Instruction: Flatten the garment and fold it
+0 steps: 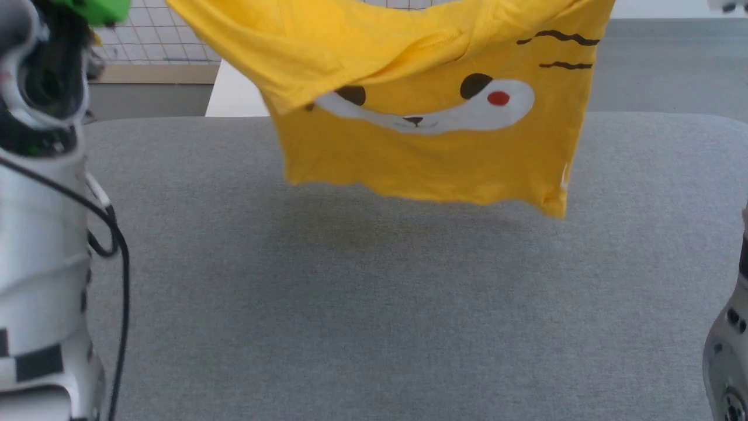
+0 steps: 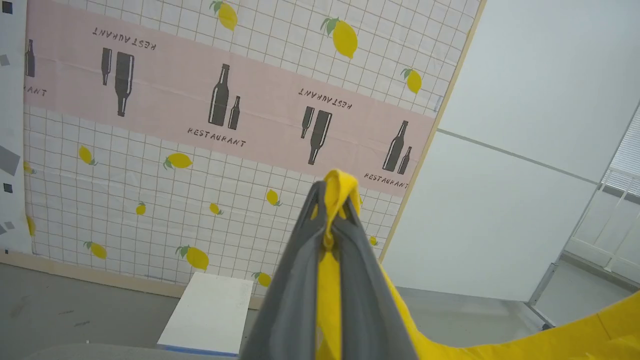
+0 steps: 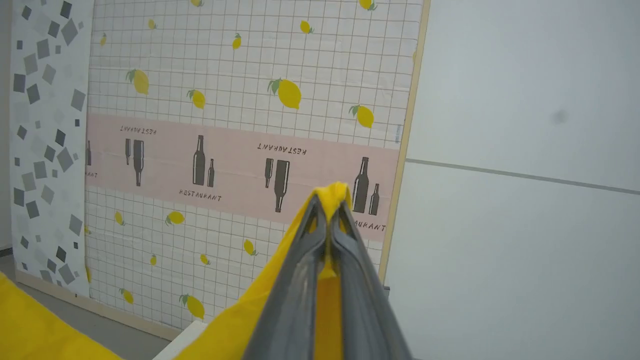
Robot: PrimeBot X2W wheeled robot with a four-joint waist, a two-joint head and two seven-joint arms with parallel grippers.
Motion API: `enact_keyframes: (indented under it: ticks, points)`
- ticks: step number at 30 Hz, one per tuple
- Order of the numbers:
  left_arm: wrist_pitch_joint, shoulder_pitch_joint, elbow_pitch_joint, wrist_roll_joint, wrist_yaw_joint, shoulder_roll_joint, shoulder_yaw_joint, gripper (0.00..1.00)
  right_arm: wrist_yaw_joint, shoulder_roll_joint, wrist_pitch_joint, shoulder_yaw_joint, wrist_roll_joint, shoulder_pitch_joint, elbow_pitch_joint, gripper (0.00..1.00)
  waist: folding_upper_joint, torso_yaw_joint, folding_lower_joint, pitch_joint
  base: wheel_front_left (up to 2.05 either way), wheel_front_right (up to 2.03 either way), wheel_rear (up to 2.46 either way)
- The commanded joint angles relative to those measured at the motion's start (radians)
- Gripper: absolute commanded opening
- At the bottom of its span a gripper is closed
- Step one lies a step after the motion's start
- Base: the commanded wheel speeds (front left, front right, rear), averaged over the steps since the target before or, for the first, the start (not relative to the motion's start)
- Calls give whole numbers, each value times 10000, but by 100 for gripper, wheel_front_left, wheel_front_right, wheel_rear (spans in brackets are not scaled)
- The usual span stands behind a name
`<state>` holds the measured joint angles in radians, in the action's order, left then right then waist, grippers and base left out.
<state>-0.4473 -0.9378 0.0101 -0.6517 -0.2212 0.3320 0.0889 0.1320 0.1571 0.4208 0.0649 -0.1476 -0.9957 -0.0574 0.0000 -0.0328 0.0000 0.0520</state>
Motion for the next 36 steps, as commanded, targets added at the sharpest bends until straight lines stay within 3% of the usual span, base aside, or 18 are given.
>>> enact_keyframes:
  ticks: [1, 9, 16, 23, 28, 36]
  points:
    - [-233, -458, 116, 87, -33, 152, 93, 0, -13, 30, 93, -80, 50, -329, -169, 0, 0, -101, 0, 47, 0, 0, 0]
    - [-1662, -2042, 1093, 358, -481, 507, 472, 0, -13, -85, 932, -547, 104, -1365, -1039, 0, 0, -422, 0, 586, 0, 0, 0]
    - [-1481, -3202, 1890, 956, -670, 534, 810, 0, -13, -317, 994, -607, 673, -2589, -1853, 0, 0, -650, 0, 2084, 0, 0, 0]
    - [221, -5257, 2972, 1403, -747, 184, 638, 0, -13, -484, 136, -458, 1793, -4572, -3088, 0, 0, -753, 0, 3771, 0, 0, 0]
    - [1752, -6531, 3744, 1486, -821, -111, 285, 0, -13, -253, -702, -535, 2628, -5893, -3767, 0, 0, -579, 0, 4555, 0, 0, 0]
    - [3359, -7136, 4741, 1204, -115, -202, -18, 0, -13, 209, -1924, -447, 3288, -6755, -4668, 0, 0, -271, 0, 5511, 0, 0, 0]
